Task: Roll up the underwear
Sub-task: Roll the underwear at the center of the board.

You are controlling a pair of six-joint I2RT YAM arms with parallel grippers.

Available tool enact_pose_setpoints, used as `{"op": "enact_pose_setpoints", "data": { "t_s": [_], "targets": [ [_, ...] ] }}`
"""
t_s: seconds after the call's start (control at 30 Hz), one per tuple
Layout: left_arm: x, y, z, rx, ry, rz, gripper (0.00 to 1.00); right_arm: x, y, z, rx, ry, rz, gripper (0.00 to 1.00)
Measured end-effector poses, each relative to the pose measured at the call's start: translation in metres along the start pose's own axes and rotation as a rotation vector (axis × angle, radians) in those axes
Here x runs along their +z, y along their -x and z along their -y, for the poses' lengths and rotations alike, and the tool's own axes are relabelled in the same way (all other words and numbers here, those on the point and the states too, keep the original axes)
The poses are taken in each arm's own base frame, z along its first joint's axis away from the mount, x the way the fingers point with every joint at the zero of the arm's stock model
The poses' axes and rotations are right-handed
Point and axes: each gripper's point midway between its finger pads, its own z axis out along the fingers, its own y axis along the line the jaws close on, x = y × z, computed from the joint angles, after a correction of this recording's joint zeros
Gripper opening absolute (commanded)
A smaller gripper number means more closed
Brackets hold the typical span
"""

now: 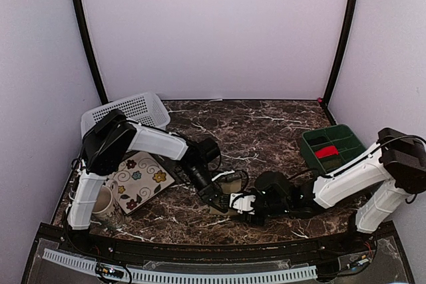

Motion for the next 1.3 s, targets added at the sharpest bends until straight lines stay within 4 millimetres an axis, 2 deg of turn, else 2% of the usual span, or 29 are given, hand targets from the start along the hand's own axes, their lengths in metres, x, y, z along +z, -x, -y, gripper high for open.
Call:
{"op": "enact_pose_setpoints", "data": {
  "t_s": [0.07,0.17,0.2,0.33,0.47,0.53,0.7,0.8,0.9,0.97,1.1,1.3],
  "targets": [
    [0.000,0.000,0.000,-0.002,0.000,-0.001,0.14,0.005,-0.007,-0.001,-0.003,0.002,-0.022,0.28],
    [0.000,-0.001,0.000,-0.010,-0.001,-0.005,0.27,0.011,-0.007,0.002,-0.013,-0.011,-0.031,0.06],
    [-0.001,-0.002,0.001,-0.015,-0.004,-0.006,0.31,0.011,-0.006,0.002,-0.007,-0.014,-0.031,0.01],
    [-0.006,-0.002,0.004,-0.030,-0.012,-0.001,0.42,0.011,-0.004,0.004,0.006,-0.018,-0.032,0.00],
    [-0.017,-0.003,0.004,-0.001,0.064,0.010,0.47,0.007,-0.003,0.000,0.036,0.005,-0.033,0.00],
    [-0.033,-0.004,0.000,0.016,0.144,0.030,0.49,0.004,-0.003,-0.003,0.057,0.030,-0.036,0.00],
    [-0.090,0.000,-0.010,0.088,0.384,0.153,0.51,-0.001,-0.004,-0.013,0.151,0.131,-0.032,0.00],
    [-0.114,0.000,0.001,0.170,0.511,0.234,0.52,-0.001,-0.002,-0.009,0.249,0.191,-0.033,0.00],
    [-0.129,-0.003,0.019,0.275,0.604,0.330,0.54,0.007,0.003,-0.003,0.357,0.261,-0.041,0.00],
    [-0.135,-0.013,0.033,0.341,0.655,0.390,0.54,0.012,0.007,0.000,0.421,0.304,-0.044,0.00],
    [-0.132,-0.023,0.048,0.446,0.722,0.427,0.54,0.017,0.011,0.003,0.548,0.403,-0.056,0.00],
    [-0.081,-0.037,0.056,0.627,0.762,0.301,0.51,0.024,0.013,0.010,0.736,0.555,-0.085,0.00]
  ]
}}
